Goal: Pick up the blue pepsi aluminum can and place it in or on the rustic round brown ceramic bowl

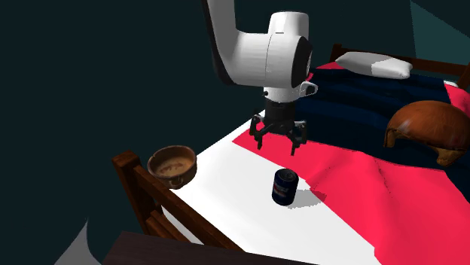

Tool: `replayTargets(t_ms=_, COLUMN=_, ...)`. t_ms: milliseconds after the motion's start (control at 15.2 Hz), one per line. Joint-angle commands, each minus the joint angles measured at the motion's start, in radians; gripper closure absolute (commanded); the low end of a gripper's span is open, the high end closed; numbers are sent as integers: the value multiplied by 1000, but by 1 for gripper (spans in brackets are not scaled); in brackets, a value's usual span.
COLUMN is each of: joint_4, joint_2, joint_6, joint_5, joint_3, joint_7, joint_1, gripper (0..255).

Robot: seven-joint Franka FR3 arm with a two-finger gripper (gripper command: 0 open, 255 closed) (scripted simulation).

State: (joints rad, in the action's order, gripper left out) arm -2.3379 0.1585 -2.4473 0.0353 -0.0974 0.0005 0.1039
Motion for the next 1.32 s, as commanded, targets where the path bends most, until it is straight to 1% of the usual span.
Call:
replayTargets(t_ms=0, joint_4=45, joint_2=85, joint_6=-40, joint_5=3, joint_3=-5, joint_7=-10, joint_1=8, gripper=0)
replayTargets(t_ms=264, joint_4=155, joint_2=244, joint_6=-86, joint_5=7, joint_3=-12, joint_7=-23, joint_1=22, gripper=0)
replayTargets(t_ms=528, joint_4=284, joint_2=401, joint_6=-113, joint_5=10, joint_3=-17, joint_7=-35, joint_1=37, gripper=0)
replayTargets(t_ms=1056, joint_4=310, joint_2=498, joint_6=-184, joint_5=5, joint_3=-12, joint_7=-39, joint_1=48, gripper=0)
replayTargets(t_ms=1254, joint_4=310, joint_2=498, joint_6=-184, joint_5=5, joint_3=-12, joint_7=-39, joint_1=48, gripper=0)
